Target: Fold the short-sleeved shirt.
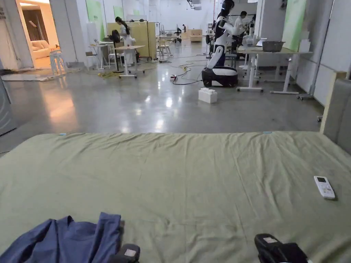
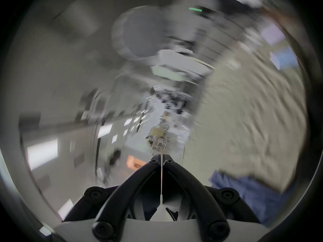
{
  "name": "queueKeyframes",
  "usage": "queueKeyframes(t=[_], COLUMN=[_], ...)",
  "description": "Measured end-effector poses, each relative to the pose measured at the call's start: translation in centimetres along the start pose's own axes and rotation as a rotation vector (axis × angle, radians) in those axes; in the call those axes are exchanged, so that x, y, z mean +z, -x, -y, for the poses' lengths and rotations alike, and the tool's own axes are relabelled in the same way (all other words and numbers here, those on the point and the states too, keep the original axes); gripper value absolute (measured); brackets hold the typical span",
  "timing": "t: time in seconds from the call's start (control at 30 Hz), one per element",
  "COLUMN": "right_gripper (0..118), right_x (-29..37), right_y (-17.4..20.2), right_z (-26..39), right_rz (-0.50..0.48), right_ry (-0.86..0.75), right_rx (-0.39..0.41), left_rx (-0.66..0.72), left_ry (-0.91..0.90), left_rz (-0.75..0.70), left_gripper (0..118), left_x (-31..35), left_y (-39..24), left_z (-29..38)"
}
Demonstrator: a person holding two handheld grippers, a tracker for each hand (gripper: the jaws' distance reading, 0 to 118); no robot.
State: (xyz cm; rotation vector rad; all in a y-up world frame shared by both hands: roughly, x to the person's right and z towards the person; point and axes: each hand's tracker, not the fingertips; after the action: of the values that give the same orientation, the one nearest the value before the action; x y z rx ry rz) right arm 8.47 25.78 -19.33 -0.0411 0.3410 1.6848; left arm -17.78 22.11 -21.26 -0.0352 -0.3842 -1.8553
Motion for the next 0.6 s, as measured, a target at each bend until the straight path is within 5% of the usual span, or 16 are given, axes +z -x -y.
queueKeyframes(t=[0.1,0.17,0.23,0.27,0.3,0.37,0.4,0.47,0.5,0.6], right_gripper=[0,0,0,0,0,0,0,0,0,0], right_x=[-0.4,-0.5,-0.2,0.1,0.3,1.6,2.5,3.5,4.0,5.5], right_y=[1.7,2.6,0.7,-1.2,-2.4,-4.7,-5.2,-4.1,-3.6,-4.0], right_z=[-1.1,-0.2,0.4,1.0,2.1,4.6,5.5,7.4,8.0,7.6], right_rz=[-0.048,-0.032,0.047,0.088,0.110,0.198,0.244,0.238,0.251,0.308], right_ry=[0.012,0.015,0.028,0.048,0.069,0.076,0.013,0.003,0.025,-0.049], right_rx=[-0.024,-0.041,-0.194,-0.350,-0.572,-1.070,-1.297,-1.678,-1.800,-1.793], left_rx=[0.024,0.234,0.490,0.654,0.874,1.382,1.665,2.002,2.013,1.907], left_ry=[0.019,0.003,0.022,0.046,0.049,0.021,-0.052,-0.210,-0.227,-0.179], left_rz=[0.038,0.045,-0.020,-0.062,-0.106,-0.152,-0.141,-0.090,-0.123,-0.156], left_gripper=[1,1,1,1,1,1,1,1,1,1], left_x=[0.0,0.6,0.3,0.4,1.6,2.5,3.0,4.9,5.3,6.6], left_y=[-2.0,-0.8,-1.2,-1.2,3.9,3.4,1.8,6.3,5.1,7.8], left_z=[0.0,0.3,1.0,1.4,2.0,3.7,5.0,11.7,12.8,9.4])
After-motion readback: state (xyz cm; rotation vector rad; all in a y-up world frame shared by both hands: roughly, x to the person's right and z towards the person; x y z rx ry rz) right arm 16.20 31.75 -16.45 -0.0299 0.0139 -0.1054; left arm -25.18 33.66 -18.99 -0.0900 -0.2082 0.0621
